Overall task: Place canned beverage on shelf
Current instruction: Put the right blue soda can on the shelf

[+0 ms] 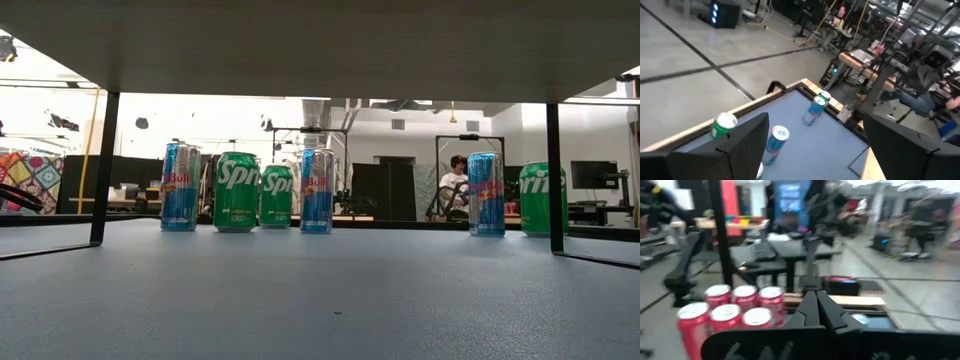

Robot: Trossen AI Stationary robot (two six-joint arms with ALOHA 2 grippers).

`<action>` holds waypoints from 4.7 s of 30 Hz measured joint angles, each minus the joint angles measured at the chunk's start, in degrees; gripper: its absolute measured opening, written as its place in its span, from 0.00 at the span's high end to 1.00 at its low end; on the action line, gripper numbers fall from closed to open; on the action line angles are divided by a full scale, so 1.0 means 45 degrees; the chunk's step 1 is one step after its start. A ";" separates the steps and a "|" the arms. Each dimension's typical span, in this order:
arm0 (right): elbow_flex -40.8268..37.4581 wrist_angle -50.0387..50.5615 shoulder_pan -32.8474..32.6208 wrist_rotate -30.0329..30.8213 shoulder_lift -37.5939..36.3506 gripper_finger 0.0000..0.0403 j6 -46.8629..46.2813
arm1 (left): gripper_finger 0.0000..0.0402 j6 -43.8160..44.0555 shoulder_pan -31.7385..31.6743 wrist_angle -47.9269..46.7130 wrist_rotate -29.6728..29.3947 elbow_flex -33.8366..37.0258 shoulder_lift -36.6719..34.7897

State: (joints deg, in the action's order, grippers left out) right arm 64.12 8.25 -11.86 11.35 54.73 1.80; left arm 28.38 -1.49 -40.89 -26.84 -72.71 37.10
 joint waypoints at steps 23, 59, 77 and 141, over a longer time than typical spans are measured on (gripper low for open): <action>-0.1889 0.1369 -0.0117 0.1222 -0.4672 1.00 -0.0057 | 0.23 -0.0504 -0.0001 -0.0331 -0.0212 0.0536 -0.1279; -0.1987 0.3649 -0.0068 0.1764 -0.4504 0.98 -0.2904 | 0.23 0.0054 0.0004 0.0683 0.0346 0.2074 -0.1161; -0.1987 0.6269 0.1687 0.4873 -0.2791 0.40 -0.3872 | 0.23 0.0196 0.0004 0.0446 0.0113 0.2069 -0.0716; 0.0674 1.2836 0.9738 0.0014 0.6437 0.28 -0.6005 | 0.23 0.0142 -0.0001 -0.1085 -0.0549 0.2050 -0.1759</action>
State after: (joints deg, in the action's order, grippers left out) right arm 67.15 66.02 31.97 11.41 83.70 -25.23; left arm 29.02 -1.50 -45.77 -29.31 -63.48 29.19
